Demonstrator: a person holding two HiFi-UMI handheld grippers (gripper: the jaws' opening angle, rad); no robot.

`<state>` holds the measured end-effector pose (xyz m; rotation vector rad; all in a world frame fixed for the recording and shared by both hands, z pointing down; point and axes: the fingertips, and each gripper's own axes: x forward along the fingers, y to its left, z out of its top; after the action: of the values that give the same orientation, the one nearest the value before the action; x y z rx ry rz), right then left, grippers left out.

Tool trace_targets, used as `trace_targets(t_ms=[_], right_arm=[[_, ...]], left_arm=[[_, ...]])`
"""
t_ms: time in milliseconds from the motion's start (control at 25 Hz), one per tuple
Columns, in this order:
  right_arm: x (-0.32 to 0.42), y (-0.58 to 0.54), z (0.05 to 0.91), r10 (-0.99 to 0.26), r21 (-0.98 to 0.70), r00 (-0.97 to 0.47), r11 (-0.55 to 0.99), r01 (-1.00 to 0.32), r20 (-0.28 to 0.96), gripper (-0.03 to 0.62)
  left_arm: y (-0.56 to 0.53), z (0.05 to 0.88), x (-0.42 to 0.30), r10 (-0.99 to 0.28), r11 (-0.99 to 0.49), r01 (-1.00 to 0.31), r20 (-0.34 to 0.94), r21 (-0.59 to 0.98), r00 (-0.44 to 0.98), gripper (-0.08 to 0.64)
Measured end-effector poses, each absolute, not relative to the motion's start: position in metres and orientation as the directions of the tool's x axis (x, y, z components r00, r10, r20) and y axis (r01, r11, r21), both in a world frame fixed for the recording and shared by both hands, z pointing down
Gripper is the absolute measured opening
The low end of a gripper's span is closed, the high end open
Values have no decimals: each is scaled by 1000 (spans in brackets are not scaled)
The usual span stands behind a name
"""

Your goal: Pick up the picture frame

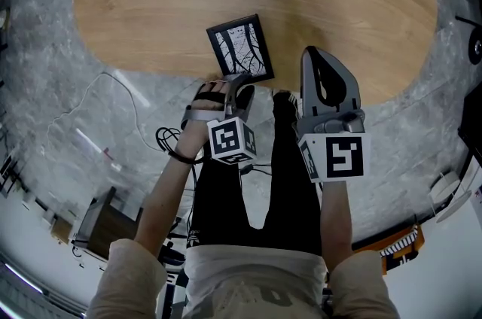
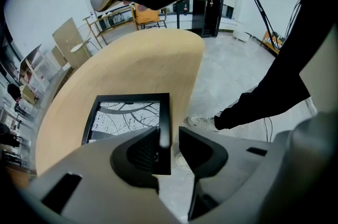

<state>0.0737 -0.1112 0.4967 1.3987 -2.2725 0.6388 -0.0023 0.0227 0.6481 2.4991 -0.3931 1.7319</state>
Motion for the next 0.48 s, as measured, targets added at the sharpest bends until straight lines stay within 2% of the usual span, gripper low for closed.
trace_targets(t_ms=[480], right_arm=[[69,-113,500,-715,-177,-431,405,-897,551,5]], left_arm=[[22,651,-8,-171,-959,-270,937,-87,305,124]])
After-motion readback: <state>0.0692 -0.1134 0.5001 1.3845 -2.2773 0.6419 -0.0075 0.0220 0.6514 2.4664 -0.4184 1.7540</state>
